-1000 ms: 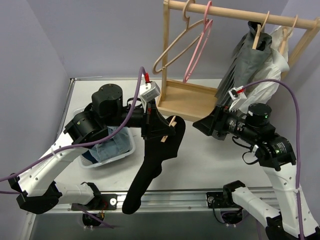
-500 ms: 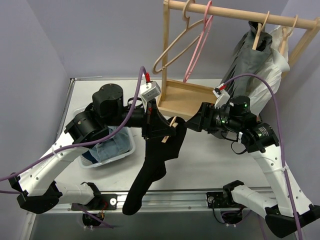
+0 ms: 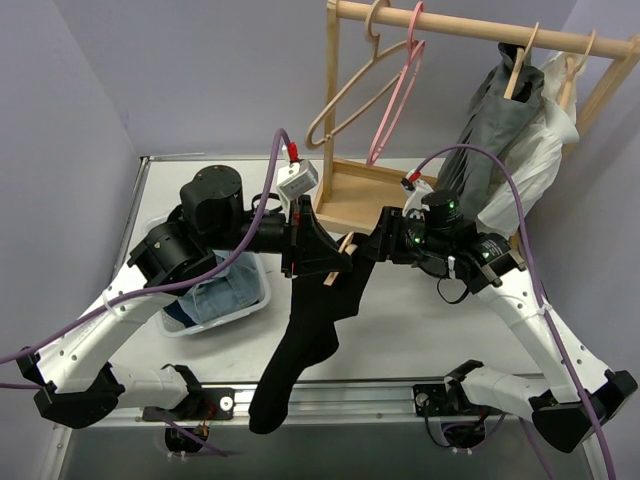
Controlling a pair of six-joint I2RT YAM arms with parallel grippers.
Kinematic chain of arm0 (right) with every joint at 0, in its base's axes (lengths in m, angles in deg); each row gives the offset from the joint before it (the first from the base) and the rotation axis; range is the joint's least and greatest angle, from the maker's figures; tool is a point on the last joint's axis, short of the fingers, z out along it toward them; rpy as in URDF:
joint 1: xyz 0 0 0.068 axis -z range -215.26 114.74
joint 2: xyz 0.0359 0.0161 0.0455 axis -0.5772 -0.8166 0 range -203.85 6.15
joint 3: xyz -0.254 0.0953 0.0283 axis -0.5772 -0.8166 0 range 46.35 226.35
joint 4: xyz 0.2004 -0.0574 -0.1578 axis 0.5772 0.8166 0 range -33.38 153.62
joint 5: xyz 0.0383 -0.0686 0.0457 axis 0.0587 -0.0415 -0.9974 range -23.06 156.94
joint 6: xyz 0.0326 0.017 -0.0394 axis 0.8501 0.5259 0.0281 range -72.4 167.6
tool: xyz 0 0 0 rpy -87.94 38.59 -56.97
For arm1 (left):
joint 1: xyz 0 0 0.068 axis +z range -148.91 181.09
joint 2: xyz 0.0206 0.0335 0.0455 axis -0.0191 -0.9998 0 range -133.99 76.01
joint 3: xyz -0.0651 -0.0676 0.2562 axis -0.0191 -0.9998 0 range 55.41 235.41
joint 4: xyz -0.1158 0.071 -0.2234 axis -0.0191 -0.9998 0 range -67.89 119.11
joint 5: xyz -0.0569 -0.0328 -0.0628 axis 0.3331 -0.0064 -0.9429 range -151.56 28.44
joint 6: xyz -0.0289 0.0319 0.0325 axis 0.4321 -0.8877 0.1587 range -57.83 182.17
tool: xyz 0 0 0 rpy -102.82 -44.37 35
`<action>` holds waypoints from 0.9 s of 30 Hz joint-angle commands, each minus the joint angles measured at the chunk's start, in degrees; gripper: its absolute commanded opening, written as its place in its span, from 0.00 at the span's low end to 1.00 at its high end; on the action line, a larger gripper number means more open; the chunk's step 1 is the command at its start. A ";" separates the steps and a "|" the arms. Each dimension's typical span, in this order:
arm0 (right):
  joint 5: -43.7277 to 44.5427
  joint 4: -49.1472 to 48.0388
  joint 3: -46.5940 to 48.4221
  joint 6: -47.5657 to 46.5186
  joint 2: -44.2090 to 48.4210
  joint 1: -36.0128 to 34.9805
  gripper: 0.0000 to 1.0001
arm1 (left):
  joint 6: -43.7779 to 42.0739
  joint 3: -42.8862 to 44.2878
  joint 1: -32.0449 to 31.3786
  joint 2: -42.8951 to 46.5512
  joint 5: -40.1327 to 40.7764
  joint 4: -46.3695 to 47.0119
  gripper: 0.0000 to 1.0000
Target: Remove the skirt from the hanger
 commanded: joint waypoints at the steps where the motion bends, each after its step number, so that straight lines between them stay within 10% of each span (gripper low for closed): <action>1: 4.89 -2.21 -0.30 -0.68 -0.14 -0.24 0.40 | 1.34 0.19 0.37 2.77 -3.53 4.32 0.02; 10: 2.26 -6.08 -0.31 -1.03 -2.78 -0.32 0.02 | 5.21 -3.59 0.46 2.51 -11.08 9.58 0.02; 19: 8.21 -4.42 -0.31 -0.86 -7.17 -0.32 0.00 | 14.16 -5.62 0.55 3.12 -21.19 22.15 0.02; 27: 13.94 -3.45 -0.83 -0.41 -11.83 0.38 0.00 | 34.12 -12.03 0.46 4.97 -29.46 51.42 0.02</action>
